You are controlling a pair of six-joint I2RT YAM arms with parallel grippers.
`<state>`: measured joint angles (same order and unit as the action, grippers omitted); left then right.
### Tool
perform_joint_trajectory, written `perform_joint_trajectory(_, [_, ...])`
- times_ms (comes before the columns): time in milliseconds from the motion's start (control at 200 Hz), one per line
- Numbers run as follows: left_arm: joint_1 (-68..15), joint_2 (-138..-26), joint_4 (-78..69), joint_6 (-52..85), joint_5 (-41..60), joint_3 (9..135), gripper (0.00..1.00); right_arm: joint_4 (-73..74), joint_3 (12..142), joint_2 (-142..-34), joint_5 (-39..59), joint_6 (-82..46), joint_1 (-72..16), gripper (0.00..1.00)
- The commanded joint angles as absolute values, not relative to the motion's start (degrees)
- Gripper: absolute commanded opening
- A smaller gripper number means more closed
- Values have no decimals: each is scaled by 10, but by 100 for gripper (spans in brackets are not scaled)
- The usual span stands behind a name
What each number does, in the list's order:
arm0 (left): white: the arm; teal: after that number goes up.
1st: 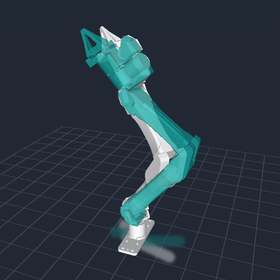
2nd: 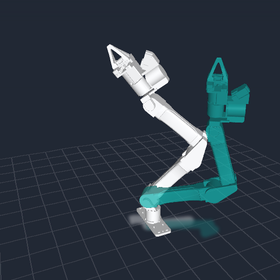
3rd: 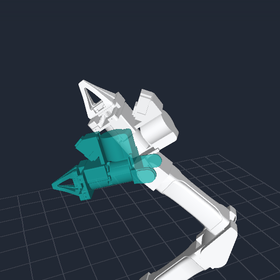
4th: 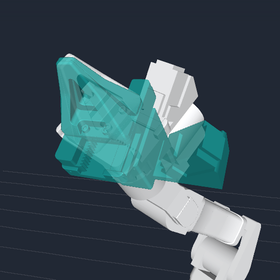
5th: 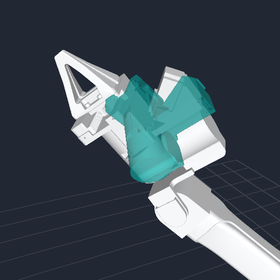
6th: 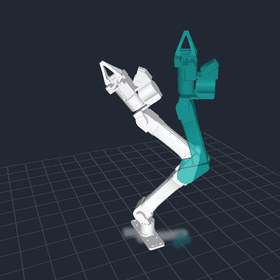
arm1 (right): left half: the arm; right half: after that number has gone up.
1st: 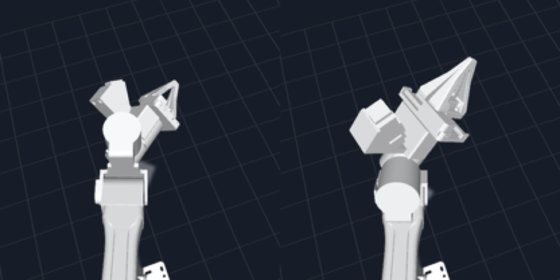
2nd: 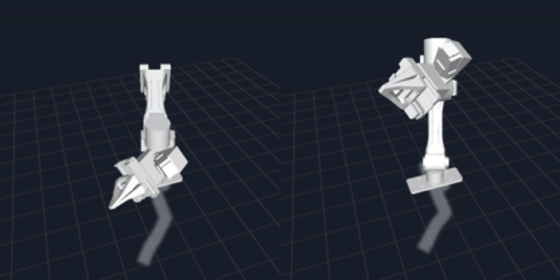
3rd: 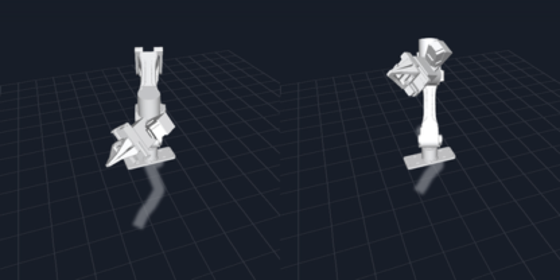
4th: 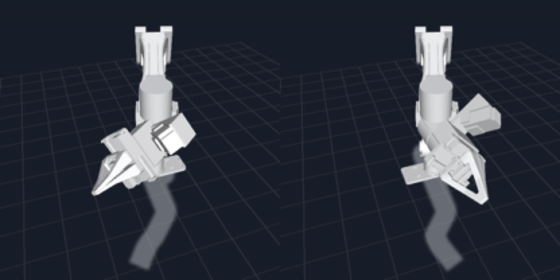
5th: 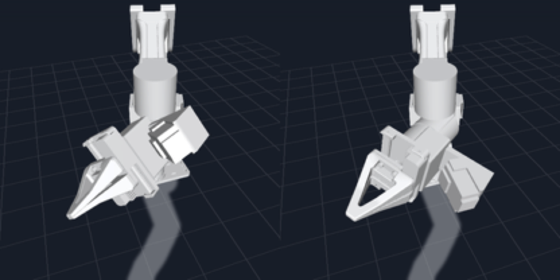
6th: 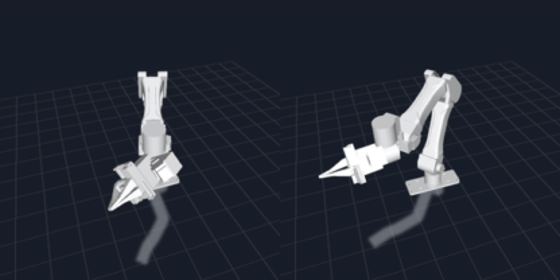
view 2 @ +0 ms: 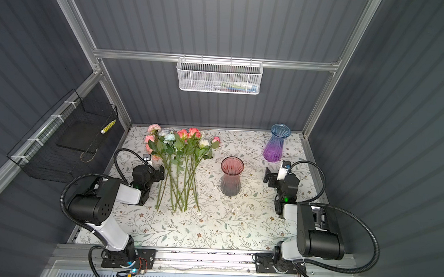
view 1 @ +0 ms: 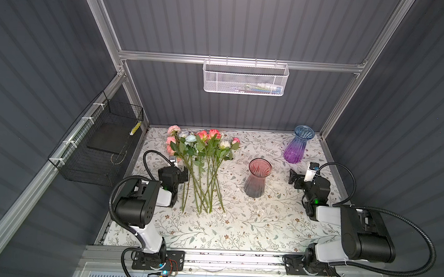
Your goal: Arrange the flowers into the vase
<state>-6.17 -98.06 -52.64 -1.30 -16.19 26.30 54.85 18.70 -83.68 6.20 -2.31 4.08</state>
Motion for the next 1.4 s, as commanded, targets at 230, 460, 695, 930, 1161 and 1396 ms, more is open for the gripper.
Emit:
perform_joint_trajectory(230, [-57, -983, -528, -9, -156, 267, 100, 563, 182, -834, 67, -16, 42, 99])
perform_joint_trajectory(460, [-57, -983, -529, -9, -156, 267, 100, 549, 189, -834, 43, -24, 44, 99])
perform_joint_trajectory(695, [-57, -878, -427, -3, -176, 281, 100, 448, 210, -753, -30, -45, 40, 99])
perform_joint_trajectory(930, [-58, -656, -233, 83, -180, 351, 100, -62, 430, -607, -167, -193, -2, 99])
perform_joint_trajectory(1161, [-57, -538, 192, 332, -198, 571, 100, -226, 509, -506, 60, -357, 20, 95])
perform_joint_trajectory(1396, [-57, -520, 349, 294, -93, 607, 93, -412, 634, -572, 83, -321, -43, 51])
